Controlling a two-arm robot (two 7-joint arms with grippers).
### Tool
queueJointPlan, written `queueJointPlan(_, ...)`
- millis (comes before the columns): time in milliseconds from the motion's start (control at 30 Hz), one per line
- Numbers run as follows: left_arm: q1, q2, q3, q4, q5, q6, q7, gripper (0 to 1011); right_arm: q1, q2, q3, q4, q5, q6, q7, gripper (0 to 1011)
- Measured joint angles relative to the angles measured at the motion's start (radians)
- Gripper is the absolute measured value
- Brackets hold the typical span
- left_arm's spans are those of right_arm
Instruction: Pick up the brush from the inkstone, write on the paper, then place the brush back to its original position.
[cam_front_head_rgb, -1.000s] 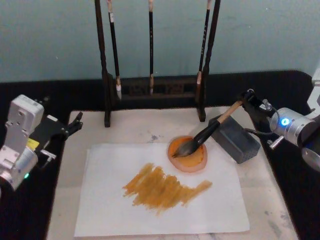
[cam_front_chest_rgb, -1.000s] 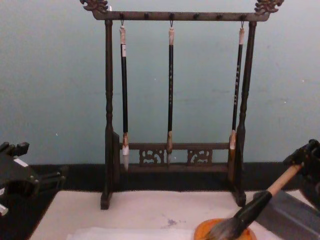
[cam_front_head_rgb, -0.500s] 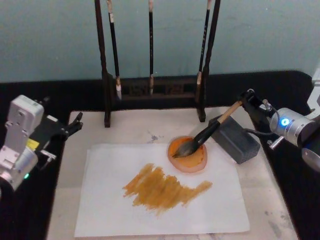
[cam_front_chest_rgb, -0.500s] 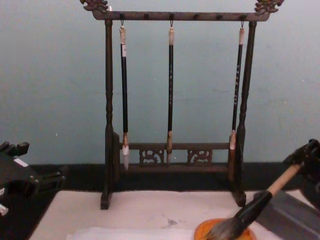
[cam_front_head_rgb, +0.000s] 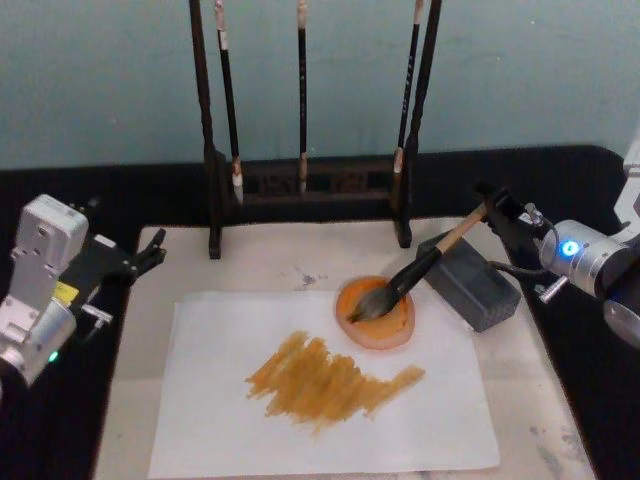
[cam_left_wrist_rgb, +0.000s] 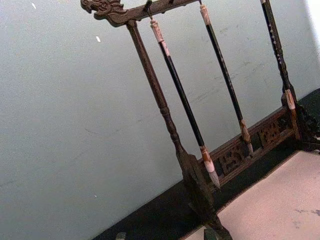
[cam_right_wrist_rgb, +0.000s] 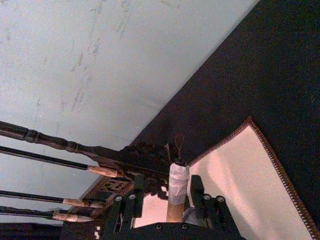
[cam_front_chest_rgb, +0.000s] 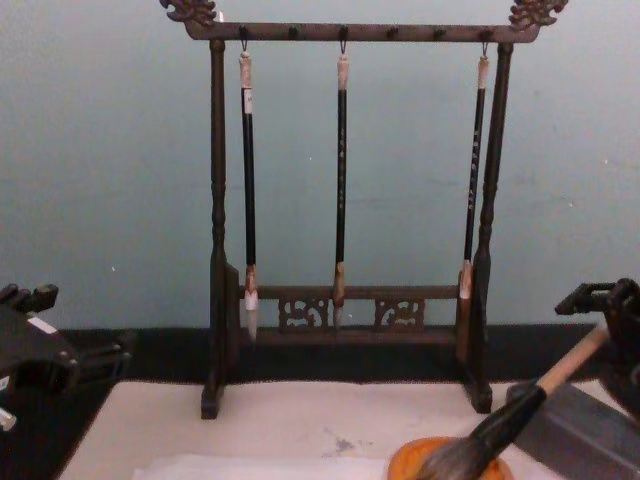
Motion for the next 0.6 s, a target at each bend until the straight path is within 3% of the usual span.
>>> queueJointPlan(400, 0.0, 0.0, 0.0, 0.0, 0.0, 0.0, 0.0, 1010, 0.0, 0.0, 0.001, 0.0, 0.0, 0.001, -0.001, 937)
queueJointPlan(500, 0.0, 0.0, 0.0, 0.0, 0.0, 0.0, 0.0, 1010, 0.0, 0.0, 0.001, 0.0, 0.0, 0.001, -0.001, 1000)
queueJointPlan(600, 0.0, 0.0, 0.0, 0.0, 0.0, 0.0, 0.0, 1010, 0.0, 0.0, 0.0, 0.0, 0.0, 0.001, -0.001, 1000)
